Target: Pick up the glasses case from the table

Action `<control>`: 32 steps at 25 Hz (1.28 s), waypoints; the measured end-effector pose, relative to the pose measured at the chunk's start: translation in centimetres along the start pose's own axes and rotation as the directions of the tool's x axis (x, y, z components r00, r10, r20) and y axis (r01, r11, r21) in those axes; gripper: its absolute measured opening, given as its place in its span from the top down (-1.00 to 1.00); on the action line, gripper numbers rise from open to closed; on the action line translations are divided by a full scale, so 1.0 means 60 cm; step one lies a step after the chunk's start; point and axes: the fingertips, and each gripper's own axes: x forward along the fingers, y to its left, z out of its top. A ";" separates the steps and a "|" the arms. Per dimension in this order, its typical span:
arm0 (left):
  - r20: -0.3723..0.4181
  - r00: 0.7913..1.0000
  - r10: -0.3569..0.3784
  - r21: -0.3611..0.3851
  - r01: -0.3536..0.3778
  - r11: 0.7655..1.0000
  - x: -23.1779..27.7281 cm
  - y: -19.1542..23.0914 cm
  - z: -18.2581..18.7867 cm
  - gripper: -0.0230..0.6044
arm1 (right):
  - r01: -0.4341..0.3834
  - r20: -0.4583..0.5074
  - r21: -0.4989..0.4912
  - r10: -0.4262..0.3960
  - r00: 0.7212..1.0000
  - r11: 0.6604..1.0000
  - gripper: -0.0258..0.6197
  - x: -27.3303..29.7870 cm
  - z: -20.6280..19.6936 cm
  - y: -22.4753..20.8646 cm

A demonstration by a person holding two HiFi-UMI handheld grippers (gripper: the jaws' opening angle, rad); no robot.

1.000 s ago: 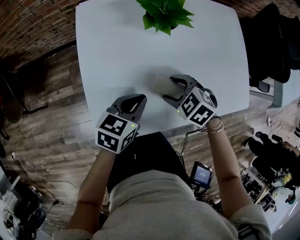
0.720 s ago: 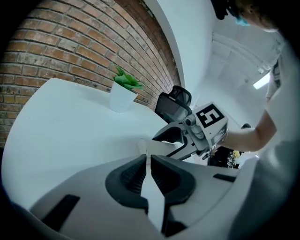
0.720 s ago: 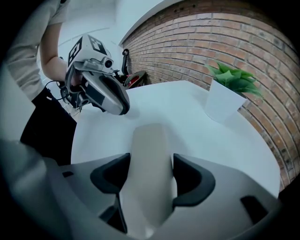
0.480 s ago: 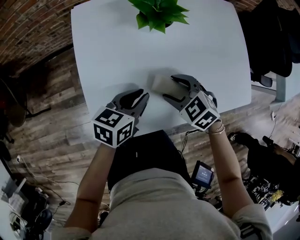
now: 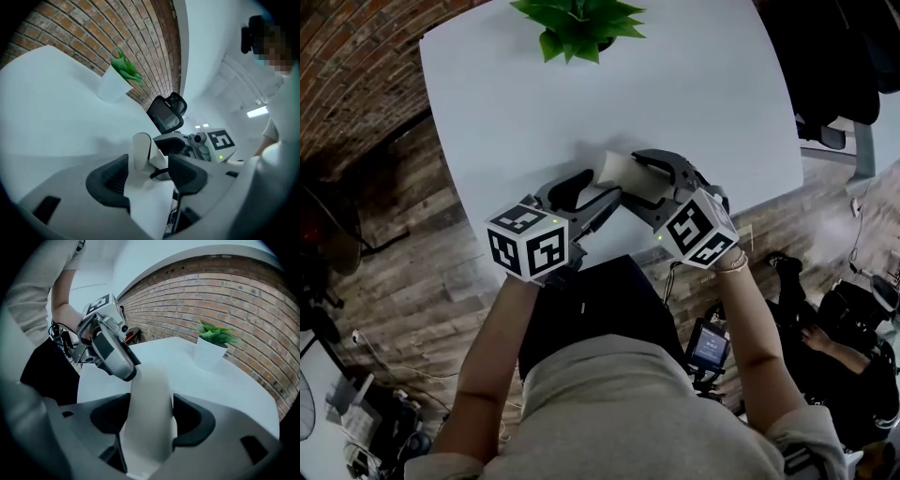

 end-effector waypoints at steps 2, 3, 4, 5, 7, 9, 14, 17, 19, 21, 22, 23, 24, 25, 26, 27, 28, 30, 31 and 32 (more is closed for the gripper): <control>-0.005 1.000 -0.023 -0.015 0.023 1.000 0.010 -0.009 0.001 0.12 | 0.014 0.008 -0.016 -0.014 1.000 1.000 0.03 -0.005 0.003 0.005; -0.008 1.000 -0.027 -0.020 0.026 0.999 0.014 -0.012 0.001 0.12 | 0.019 0.012 -0.026 -0.019 1.000 0.999 0.03 -0.007 0.004 0.008; -0.011 1.000 -0.027 -0.024 0.026 0.999 0.017 -0.013 0.001 0.12 | 0.021 0.017 -0.034 -0.021 1.000 0.999 0.03 -0.010 0.005 0.011; -0.016 1.000 -0.026 -0.026 0.026 0.999 0.020 -0.014 0.001 0.12 | 0.021 0.024 -0.038 -0.020 1.000 0.999 0.03 -0.012 0.008 0.014; -0.025 0.999 -0.030 -0.025 0.029 0.999 0.024 -0.017 0.000 0.12 | 0.023 0.044 -0.041 -0.021 0.999 0.999 0.03 -0.016 0.014 0.020; -0.038 0.999 -0.031 -0.019 0.030 0.999 0.028 -0.019 -0.001 0.12 | 0.028 0.064 -0.041 -0.025 0.998 0.999 0.03 -0.020 0.020 0.025; -0.067 0.997 -0.036 0.001 0.036 0.999 0.036 -0.033 -0.008 0.17 | 0.047 0.084 -0.072 -0.041 0.996 0.996 0.03 -0.031 0.026 0.037; -0.087 0.994 -0.066 0.016 0.067 0.998 0.040 -0.052 -0.015 0.29 | 0.068 0.088 -0.077 -0.061 0.994 0.995 0.03 -0.039 0.025 0.042; -0.100 0.992 -0.081 0.024 0.084 0.996 0.043 -0.062 -0.019 0.38 | 0.083 0.090 -0.059 -0.077 0.993 0.995 0.03 -0.043 0.022 0.044; -0.110 0.990 -0.084 0.032 0.088 0.996 0.045 -0.070 -0.023 0.40 | 0.096 0.095 -0.033 -0.092 0.991 0.995 0.02 -0.049 0.019 0.046; -0.114 0.990 -0.082 0.040 0.087 0.995 0.046 -0.075 -0.024 0.40 | 0.101 0.097 -0.021 -0.099 0.990 0.995 0.02 -0.052 0.017 0.048; -0.117 0.990 -0.078 0.051 0.084 0.995 0.047 -0.080 -0.026 0.41 | 0.106 0.099 -0.011 -0.105 0.990 0.994 0.02 -0.056 0.016 0.049; -0.119 0.990 -0.072 0.065 0.080 0.995 0.047 -0.084 -0.028 0.41 | 0.112 0.100 -0.001 -0.111 0.989 0.994 0.01 -0.060 0.015 0.051; -0.121 0.990 -0.066 0.077 0.076 0.994 0.047 -0.089 -0.029 0.41 | 0.118 0.101 0.007 -0.118 0.988 0.993 0.01 -0.063 0.014 0.052; -0.122 0.991 -0.062 0.087 0.073 0.994 0.046 -0.093 -0.029 0.42 | 0.126 0.102 0.017 -0.127 0.987 0.992 0.01 -0.067 0.014 0.053; -0.120 0.991 -0.059 0.094 0.070 0.993 0.045 -0.096 -0.028 0.42 | 0.134 0.105 0.031 -0.136 0.985 0.991 0.01 -0.071 0.015 0.052; -0.116 0.992 -0.057 0.098 0.068 0.993 0.043 -0.099 -0.026 0.42 | 0.142 0.109 0.049 -0.147 0.983 0.989 0.01 -0.075 0.016 0.052; -0.099 0.994 -0.053 0.103 0.063 0.993 0.036 -0.102 -0.017 0.43 | 0.161 0.118 0.098 -0.172 0.978 0.982 -0.04 -0.086 0.017 0.048; -0.089 0.995 -0.052 0.106 0.061 0.993 0.032 -0.104 -0.010 0.43 | 0.171 0.124 0.122 -0.186 0.975 0.978 -0.05 -0.092 0.018 0.045; -0.079 0.996 -0.052 0.108 0.060 0.992 0.028 -0.105 -0.004 0.43 | 0.182 0.131 0.143 -0.201 0.971 0.973 -0.05 -0.099 0.019 0.042</control>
